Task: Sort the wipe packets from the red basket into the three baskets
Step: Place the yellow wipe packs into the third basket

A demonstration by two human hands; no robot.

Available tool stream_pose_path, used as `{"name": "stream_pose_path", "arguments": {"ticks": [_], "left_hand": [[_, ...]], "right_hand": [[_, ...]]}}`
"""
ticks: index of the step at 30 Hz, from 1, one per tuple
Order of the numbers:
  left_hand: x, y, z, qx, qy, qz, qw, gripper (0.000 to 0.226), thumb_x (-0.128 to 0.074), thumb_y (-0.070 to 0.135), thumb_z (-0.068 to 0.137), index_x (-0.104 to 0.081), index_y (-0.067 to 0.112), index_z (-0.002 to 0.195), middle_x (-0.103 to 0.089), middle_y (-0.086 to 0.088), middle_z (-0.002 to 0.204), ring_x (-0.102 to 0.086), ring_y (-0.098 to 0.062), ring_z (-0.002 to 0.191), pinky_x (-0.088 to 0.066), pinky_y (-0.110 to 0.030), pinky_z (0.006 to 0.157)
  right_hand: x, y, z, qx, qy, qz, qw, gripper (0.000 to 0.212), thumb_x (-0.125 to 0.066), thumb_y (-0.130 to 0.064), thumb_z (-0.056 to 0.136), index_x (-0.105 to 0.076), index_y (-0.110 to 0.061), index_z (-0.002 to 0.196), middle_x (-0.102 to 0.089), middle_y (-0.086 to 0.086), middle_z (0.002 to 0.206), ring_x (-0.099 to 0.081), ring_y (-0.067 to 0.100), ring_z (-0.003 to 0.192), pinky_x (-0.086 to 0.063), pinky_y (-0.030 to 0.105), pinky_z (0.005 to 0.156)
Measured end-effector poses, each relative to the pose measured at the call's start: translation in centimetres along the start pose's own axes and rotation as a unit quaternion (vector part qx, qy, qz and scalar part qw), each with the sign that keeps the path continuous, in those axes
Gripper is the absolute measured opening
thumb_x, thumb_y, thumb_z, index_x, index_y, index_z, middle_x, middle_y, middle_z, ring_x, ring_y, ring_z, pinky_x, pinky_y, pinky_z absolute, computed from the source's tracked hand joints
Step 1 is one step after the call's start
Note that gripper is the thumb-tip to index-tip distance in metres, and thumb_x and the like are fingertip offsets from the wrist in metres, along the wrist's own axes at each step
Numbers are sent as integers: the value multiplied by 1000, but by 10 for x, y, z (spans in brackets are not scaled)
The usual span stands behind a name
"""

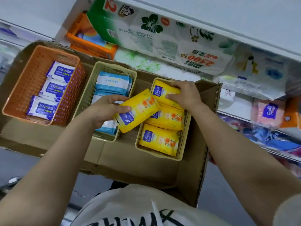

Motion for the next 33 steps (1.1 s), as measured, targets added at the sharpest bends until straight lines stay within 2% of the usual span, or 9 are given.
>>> {"name": "stream_pose_path", "arguments": {"ticks": [4, 7, 9, 12, 15, 18, 21, 27, 33], "left_hand": [[-12, 6, 13, 25, -43, 63, 997, 45, -78, 18, 79, -61, 14, 121, -72, -10, 108, -71, -25, 94, -56, -40, 85], [-24, 17, 19, 19, -86, 114, 990, 39, -79, 20, 79, -64, 17, 115, -74, -4, 106, -70, -20, 94, -52, -36, 82], [-33, 27, 21, 9, -122, 127, 984, 32, -79, 19, 79, -67, 21, 108, -74, 2, 102, -69, -15, 92, -48, -33, 80], [-48, 36, 26, -18, -149, 99, 984, 34, -80, 18, 76, -69, 21, 108, -75, 1, 105, -70, -17, 99, -51, -36, 88], [-59, 26, 31, -55, -61, 18, 996, 39, -76, 17, 83, -65, 15, 120, -70, -6, 115, -67, -23, 108, -55, -36, 92], [-63, -1, 32, -86, 58, 80, 991, 49, -75, 25, 86, -55, 20, 130, -62, 9, 106, -60, -14, 106, -50, -34, 93], [-73, -38, 30, -50, 55, 81, 994, 52, -73, 22, 88, -51, 23, 135, -58, 8, 104, -58, -18, 110, -52, -38, 90], [-77, -58, 32, -31, 60, 14, 998, 44, -65, 14, 94, -54, 28, 134, -59, 7, 99, -58, -3, 88, -43, -17, 60], [-70, -67, 35, -25, 9, -48, 999, 48, -66, 14, 92, -55, 26, 138, -64, -9, 118, -65, -13, 98, -52, -22, 67]], "right_hand": [[0, -7, -1, 21, -9, -31, 999, 56, -76, -44, 81, -60, -27, 132, -60, 7, 125, -44, 28, 124, -43, 45, 99], [19, -25, -11, 46, 23, 48, 998, 49, -72, -44, 85, -63, -25, 129, -63, 2, 125, -51, 20, 121, -44, 37, 100], [33, -40, -26, 52, -80, 130, 987, 44, -74, -46, 84, -66, -28, 123, -67, -7, 118, -59, 9, 111, -47, 30, 97], [36, -47, -48, 42, -251, 110, 961, 41, -77, -42, 81, -67, -31, 119, -66, -13, 111, -62, 5, 105, -52, 27, 89], [32, -27, -54, -6, -194, 135, 972, 37, -79, -32, 82, -67, -23, 116, -62, -9, 109, -62, 12, 105, -52, 27, 81], [26, -8, -55, -59, -140, 164, 975, 44, -79, -30, 82, -64, -19, 122, -58, -4, 113, -58, 12, 105, -45, 21, 73], [14, -4, -53, -80, -141, 158, 974, 46, -78, -32, 83, -64, -17, 124, -61, 2, 121, -60, 18, 111, -47, 26, 82], [-4, -14, -53, -58, -121, 95, 986, 44, -75, -35, 85, -64, -19, 126, -60, 0, 132, -56, 17, 121, -46, 24, 82], [-7, -16, -55, -63, -100, -5, 993, 41, -72, -44, 85, -67, -30, 123, -61, 0, 131, -53, 23, 123, -49, 43, 97]]}}
Point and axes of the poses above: each hand's wrist, its own z-axis towards the middle knuckle, its own x-axis out of the back of the hand, y = z × x, the point moved 1 cm from there along z, towards the middle knuckle
